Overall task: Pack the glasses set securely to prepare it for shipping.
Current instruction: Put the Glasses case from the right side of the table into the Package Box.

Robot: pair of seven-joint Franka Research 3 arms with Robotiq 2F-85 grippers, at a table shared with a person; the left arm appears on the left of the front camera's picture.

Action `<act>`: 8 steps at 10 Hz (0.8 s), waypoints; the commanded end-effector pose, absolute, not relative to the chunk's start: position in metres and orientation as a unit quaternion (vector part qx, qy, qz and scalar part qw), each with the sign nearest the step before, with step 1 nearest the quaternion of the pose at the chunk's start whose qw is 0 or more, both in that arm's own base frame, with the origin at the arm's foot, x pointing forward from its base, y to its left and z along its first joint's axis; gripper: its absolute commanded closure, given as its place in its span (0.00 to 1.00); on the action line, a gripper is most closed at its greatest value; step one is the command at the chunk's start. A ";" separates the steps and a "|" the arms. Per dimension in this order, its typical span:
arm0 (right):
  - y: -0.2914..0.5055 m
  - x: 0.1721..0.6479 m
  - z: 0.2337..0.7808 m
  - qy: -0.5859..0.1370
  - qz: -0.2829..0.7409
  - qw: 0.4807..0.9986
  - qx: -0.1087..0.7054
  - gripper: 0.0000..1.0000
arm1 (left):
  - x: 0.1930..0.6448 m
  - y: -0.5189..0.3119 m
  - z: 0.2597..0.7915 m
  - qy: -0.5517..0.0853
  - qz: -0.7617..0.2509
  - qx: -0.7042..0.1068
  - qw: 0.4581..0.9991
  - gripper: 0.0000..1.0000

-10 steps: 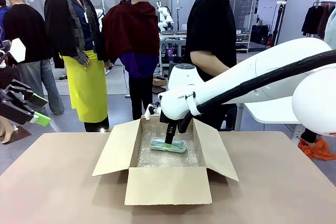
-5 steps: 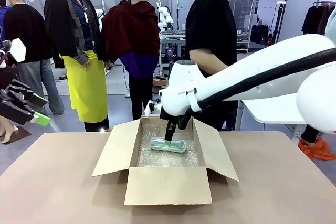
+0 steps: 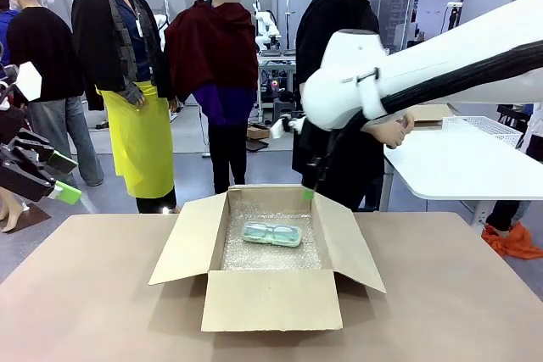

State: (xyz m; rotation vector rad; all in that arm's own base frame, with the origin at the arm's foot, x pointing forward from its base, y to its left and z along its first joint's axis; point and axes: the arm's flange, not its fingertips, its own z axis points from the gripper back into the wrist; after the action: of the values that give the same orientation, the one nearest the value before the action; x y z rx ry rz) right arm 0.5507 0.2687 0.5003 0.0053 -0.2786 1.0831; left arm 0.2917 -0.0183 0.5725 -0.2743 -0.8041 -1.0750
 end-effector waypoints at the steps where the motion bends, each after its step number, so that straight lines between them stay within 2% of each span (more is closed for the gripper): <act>1: 0.236 0.513 0.504 -0.137 0.443 0.886 -0.012 0.10 | 0.291 -0.017 0.574 -0.374 -0.500 -0.134 0.770 0.00; 4: 0.137 0.471 0.516 -0.173 0.187 0.966 -0.032 0.10 | 0.291 -0.017 0.574 -0.374 -0.500 -0.134 0.770 0.00; 5: 0.114 0.459 0.518 -0.173 0.143 0.974 -0.019 0.10 | 0.291 -0.017 0.574 -0.374 -0.500 -0.134 0.770 0.00; 6: 0.092 0.447 0.521 -0.175 0.076 0.980 -0.053 0.10 | 0.291 -0.017 0.574 -0.374 -0.500 -0.134 0.770 0.00; 8: 0.067 0.426 0.524 -0.197 0.051 0.979 -0.027 0.10 | 0.291 -0.017 0.574 -0.374 -0.500 -0.134 0.770 0.00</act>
State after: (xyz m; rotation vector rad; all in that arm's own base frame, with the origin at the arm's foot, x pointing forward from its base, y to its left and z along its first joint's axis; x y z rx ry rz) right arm 0.4369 0.0587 0.5270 -0.0349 -0.3528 0.1349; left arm 0.2917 -0.0184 0.5726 -0.2729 -0.8037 -1.0744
